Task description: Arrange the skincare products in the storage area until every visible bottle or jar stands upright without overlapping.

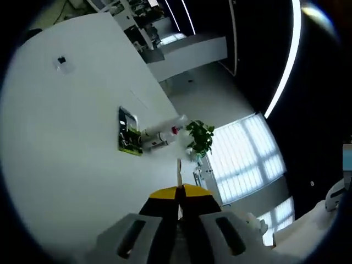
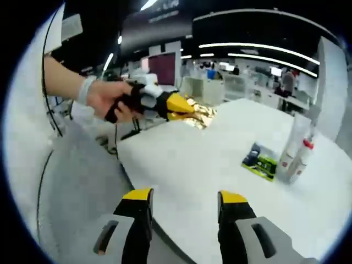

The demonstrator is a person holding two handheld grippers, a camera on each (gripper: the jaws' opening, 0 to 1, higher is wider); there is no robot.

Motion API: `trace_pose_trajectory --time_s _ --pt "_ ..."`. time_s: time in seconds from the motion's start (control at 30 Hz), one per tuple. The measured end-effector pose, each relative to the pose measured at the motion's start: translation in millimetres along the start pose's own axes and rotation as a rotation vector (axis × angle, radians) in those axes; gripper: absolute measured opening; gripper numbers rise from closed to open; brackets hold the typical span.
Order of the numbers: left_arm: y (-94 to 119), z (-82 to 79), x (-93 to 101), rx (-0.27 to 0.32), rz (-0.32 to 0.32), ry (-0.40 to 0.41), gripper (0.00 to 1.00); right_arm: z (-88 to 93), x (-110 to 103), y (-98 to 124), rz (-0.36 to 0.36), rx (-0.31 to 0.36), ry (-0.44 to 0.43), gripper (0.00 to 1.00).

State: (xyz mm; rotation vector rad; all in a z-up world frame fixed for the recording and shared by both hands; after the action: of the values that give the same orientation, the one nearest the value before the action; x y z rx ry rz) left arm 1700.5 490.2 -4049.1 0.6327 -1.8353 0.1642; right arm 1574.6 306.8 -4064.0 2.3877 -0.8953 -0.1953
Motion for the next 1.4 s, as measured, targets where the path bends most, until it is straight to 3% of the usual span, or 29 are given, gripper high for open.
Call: trace_pose_trajectory --time_s 0.03,0.1,0.2,0.3,0.4,0.5,0.6,0.7,0.8,1.1,1.27,1.4 --pt "-4 -6.8 -4.0 0.002 -0.012 -0.008 0.0 2.7 1 -1 0.011 -0.013 0.031 0.57" --pt "-18 -24.2 -22.5 -0.054 -0.087 -0.045 0.0 7.8 4 -5 0.051 -0.047 0.051 0.54" --pt "-32 -41.1 -40.0 -0.116 -0.133 -0.059 0.0 5.4 4 -8 0.047 -0.047 0.042 0.51" --pt "-49 -57.2 -51.7 -0.131 -0.169 -0.082 0.0 12.4 2 -9 0.038 -0.075 0.057 0.57" --pt "-67 -71.5 -64.5 -0.166 -0.208 -0.117 0.0 17.9 -1 -11 0.027 -0.119 0.086 0.54" --pt "-90 -84.5 -75.3 -0.176 -0.22 -0.11 0.0 19.2 -2 -15 0.02 -0.137 0.092 0.56" --pt "-105 -96.5 -93.4 -0.143 -0.284 -0.081 0.0 21.9 1 -16 0.044 -0.163 0.174 0.6" --pt "-117 -97.4 -107.8 -0.159 -0.316 -0.095 0.0 27.0 0 -19 0.028 -0.186 0.139 0.6" --pt "-129 -95.2 -116.4 -0.22 -0.314 -0.094 0.0 30.3 3 -17 0.032 -0.197 0.133 0.58" --pt "-152 -122.2 -129.6 -0.285 -0.341 -0.074 0.0 29.3 -1 -17 0.009 -0.187 0.119 0.54" --pt "-159 -122.2 -137.3 -0.31 -0.38 -0.1 0.0 29.9 1 -17 0.011 -0.189 0.112 0.55" --pt "-166 -129.2 -142.4 -0.351 -0.43 -0.165 0.01 30.0 0 -17 0.009 -0.187 0.108 0.55"
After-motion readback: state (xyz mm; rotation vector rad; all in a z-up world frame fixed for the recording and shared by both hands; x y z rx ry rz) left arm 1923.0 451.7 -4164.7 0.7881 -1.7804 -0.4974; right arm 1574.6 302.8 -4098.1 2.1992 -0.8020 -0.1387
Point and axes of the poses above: the point that each gripper's makers call its tool centre point, and the gripper's own axes: y roughly backward along the fingers, x roughly to its right, z roughly out of its underside, the point moved 6 cm from there along y, roughly backward along the fingers, and after that the axes turned 1 degree about x, right-handed, at the moved point
